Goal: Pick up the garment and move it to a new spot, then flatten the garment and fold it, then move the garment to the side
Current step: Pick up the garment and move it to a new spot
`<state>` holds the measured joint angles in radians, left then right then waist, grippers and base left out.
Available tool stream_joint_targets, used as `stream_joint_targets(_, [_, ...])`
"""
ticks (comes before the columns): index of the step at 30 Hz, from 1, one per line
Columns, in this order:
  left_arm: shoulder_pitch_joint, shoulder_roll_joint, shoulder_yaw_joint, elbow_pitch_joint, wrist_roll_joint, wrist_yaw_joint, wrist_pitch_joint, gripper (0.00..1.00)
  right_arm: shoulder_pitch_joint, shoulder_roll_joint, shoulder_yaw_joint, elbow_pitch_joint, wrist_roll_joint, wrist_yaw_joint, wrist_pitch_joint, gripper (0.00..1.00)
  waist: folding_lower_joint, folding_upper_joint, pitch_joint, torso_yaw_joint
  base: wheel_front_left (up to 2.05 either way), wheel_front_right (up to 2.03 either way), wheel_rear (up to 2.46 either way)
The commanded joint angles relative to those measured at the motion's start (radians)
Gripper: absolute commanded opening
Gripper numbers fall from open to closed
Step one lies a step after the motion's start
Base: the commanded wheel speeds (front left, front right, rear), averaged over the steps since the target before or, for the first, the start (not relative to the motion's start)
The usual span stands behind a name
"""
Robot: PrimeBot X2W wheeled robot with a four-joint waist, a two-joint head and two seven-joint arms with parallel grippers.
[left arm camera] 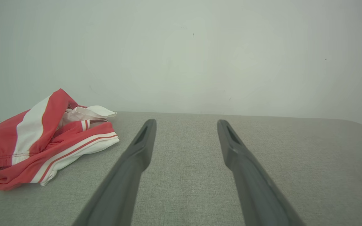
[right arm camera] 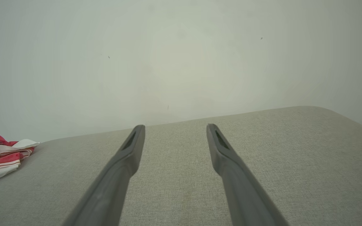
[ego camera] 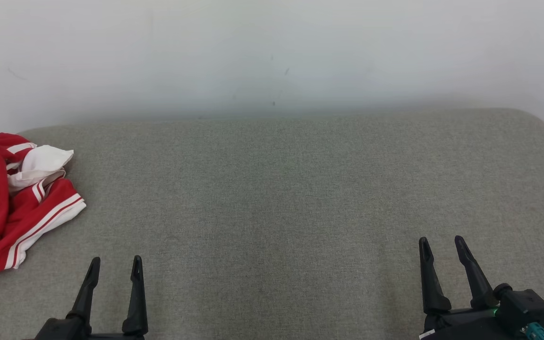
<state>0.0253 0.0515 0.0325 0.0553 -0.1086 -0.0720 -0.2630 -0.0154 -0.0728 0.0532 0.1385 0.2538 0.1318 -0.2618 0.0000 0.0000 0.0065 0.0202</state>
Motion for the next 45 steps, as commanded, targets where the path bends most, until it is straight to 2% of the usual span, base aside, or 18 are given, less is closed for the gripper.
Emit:
stream_joint_targets(1, [-0.001, -0.001, 0.002, 0.003, -0.001, -0.003, -0.003, 1.00, 0.011, 0.003, -0.001, 0.000, 0.004, -0.002, -0.005, 1.00, 0.0000, 0.0000, 0.001, -0.001, 0.00, 0.00, 0.00])
stream_joint_targets(14, [-0.010, -0.001, -0.008, 0.010, -0.003, 0.007, -0.002, 1.00, 0.003, 0.000, -0.005, 0.011, 0.007, -0.002, -0.005, 1.00, 0.0000, 0.0000, 0.004, 0.007, 0.00, 0.00, 0.00])
stream_joint_targets(21, [-0.021, -0.001, -0.009, 0.015, 0.008, 0.010, -0.002, 1.00, 0.011, 0.001, -0.003, 0.012, 0.005, -0.002, -0.003, 1.00, 0.0000, 0.0000, 0.007, 0.057, 0.00, 0.00, 0.00])
stream_joint_targets(26, [-0.022, -0.001, -0.005, 0.022, 0.011, 0.009, -0.002, 1.00, 0.015, 0.003, 0.001, 0.016, 0.008, -0.002, -0.003, 1.00, 0.0000, 0.0000, 0.008, 0.128, 0.00, 0.00, 0.00])
stream_joint_targets(36, [0.000, -0.001, 0.015, 0.039, 0.008, 0.012, -0.002, 1.00, 0.027, 0.000, 0.004, 0.024, 0.001, -0.002, -0.003, 1.00, 0.0000, 0.0000, -0.004, 0.330, 0.00, 0.00, 0.00])
stream_joint_targets(45, [0.014, -0.001, 0.038, 0.045, 0.000, 0.019, -0.002, 1.00, 0.023, -0.011, 0.026, 0.030, -0.011, -0.002, -0.003, 1.00, 0.0000, 0.0000, -0.004, 0.480, 0.00, 0.00, 0.00])
